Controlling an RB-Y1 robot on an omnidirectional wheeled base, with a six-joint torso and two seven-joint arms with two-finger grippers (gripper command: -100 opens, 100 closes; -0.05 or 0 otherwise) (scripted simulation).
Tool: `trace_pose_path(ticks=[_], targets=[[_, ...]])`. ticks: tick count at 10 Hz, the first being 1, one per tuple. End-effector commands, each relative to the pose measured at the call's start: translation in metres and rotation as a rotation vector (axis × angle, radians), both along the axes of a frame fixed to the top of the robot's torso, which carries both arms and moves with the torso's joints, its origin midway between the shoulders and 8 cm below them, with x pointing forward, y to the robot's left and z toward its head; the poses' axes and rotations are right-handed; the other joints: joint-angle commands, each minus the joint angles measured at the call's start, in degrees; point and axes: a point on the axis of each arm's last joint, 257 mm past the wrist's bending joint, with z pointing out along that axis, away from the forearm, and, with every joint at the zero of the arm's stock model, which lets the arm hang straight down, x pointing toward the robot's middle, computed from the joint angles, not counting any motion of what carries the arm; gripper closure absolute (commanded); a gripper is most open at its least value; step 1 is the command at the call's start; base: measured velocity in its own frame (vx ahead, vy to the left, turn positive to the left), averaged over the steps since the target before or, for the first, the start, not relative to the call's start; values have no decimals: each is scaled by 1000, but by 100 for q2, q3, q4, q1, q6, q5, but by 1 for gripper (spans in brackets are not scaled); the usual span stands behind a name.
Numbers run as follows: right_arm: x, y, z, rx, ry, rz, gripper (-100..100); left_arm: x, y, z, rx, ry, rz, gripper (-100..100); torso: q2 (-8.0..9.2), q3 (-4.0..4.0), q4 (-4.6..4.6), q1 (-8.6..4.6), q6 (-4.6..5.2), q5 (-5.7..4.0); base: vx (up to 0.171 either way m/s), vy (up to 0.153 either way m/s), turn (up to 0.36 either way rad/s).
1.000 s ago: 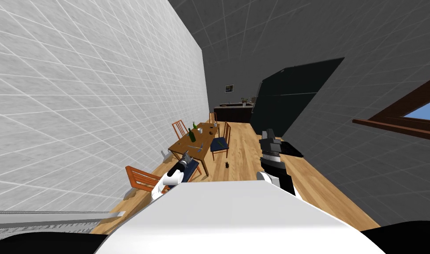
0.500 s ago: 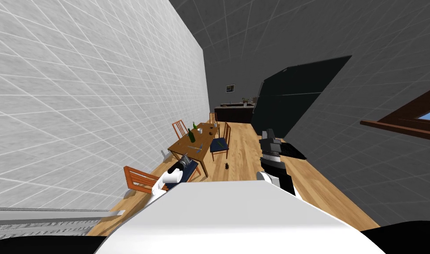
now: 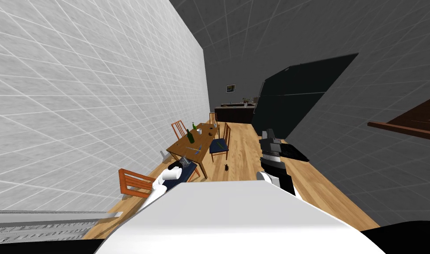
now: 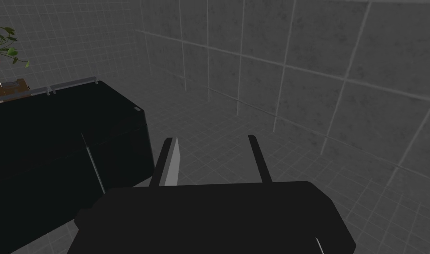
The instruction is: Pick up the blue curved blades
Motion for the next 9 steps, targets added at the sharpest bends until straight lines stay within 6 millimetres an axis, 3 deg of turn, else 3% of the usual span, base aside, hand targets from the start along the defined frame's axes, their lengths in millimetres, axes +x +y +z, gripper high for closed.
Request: trace_pose_path(ticks=[1, 9], targets=[[0, 0, 0, 0, 0, 0, 0, -5, 4, -8, -22, 43, 27, -100, 0, 0, 0, 0, 0, 0, 48, -33, 7], [0, 0, 0, 0, 0, 0, 0, -20, 26, -35, -175, 224, 208, -100, -4, -2, -1, 11, 1, 2, 63, -25, -14]])
